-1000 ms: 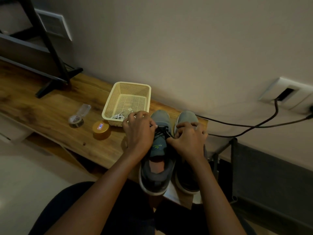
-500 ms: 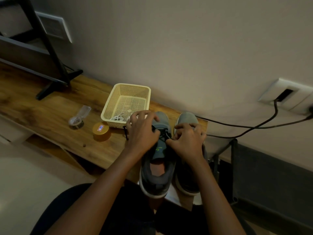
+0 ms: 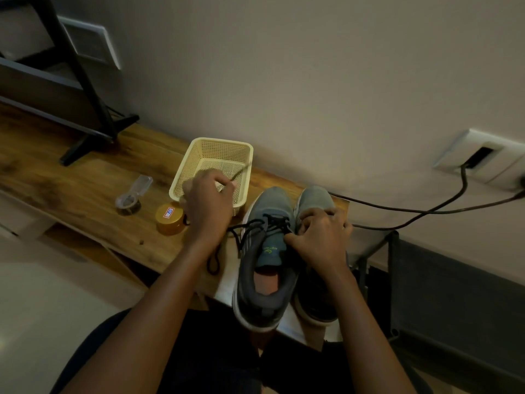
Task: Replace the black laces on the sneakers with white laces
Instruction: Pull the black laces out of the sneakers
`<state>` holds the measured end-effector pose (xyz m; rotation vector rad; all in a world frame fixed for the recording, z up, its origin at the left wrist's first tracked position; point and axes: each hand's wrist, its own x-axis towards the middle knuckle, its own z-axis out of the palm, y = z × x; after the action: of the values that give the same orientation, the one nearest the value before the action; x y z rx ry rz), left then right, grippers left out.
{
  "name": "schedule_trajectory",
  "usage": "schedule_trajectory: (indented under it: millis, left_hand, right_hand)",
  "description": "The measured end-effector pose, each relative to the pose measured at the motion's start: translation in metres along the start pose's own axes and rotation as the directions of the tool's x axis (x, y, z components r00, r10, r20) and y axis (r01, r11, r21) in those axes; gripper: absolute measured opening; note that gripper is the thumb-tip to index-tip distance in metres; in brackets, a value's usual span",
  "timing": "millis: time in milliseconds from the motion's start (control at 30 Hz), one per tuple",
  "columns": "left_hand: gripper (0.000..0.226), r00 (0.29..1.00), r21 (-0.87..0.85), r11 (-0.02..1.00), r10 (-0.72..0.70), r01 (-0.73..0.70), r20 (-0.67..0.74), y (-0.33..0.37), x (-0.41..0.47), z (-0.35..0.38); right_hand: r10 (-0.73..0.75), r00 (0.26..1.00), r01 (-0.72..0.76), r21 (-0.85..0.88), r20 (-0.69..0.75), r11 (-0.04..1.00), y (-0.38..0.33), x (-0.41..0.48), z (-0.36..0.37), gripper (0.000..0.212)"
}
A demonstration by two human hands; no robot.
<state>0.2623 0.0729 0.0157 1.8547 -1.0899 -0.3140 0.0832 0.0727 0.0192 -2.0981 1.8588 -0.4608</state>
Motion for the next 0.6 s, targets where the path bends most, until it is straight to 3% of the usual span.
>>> schedule_trajectory:
  millis: [67,200,333,400,533,600]
  left_hand:
    - [0.011,0.999,0.046,0.998,-0.041,0.041,0.010,-0.002,0.007,-0.010]
    - [0.013,0.977,0.148,0.988,-0.065,0.035,0.201,-0.001,0.000,-0.003]
    - [0.014,0.950,0.222,0.974,-0.114,0.049,0.290,-0.001,0.000,-0.001]
    - [0.010,0.938,0.218,0.974,-0.137,0.068,0.318,-0.001,0.000,-0.003]
    - [0.032,0.922,0.118,0.993,-0.070,0.027,0.381,0.002,-0.002,-0.003]
    - [0.022,0.917,0.108,0.993,-0.004,-0.042,0.400,0.005,-0.009,-0.003]
  right_hand:
    - [-0.014,1.000,0.013,0.018,0.012,1.000,-0.001,0.000,-0.001,0.020]
    - [-0.006,0.999,0.004,0.052,0.034,0.999,-0.007,0.000,-0.001,0.019]
    - [0.029,0.995,-0.033,0.034,0.097,0.999,-0.008,0.004,-0.001,0.030]
    - [0.047,0.994,-0.052,0.046,0.100,0.998,-0.009,0.005,0.000,0.027]
    - [0.032,0.999,-0.033,0.093,0.014,0.995,-0.018,0.006,0.006,0.011]
    - [-0.017,1.000,0.015,0.047,0.026,0.999,-0.025,0.007,0.012,0.007]
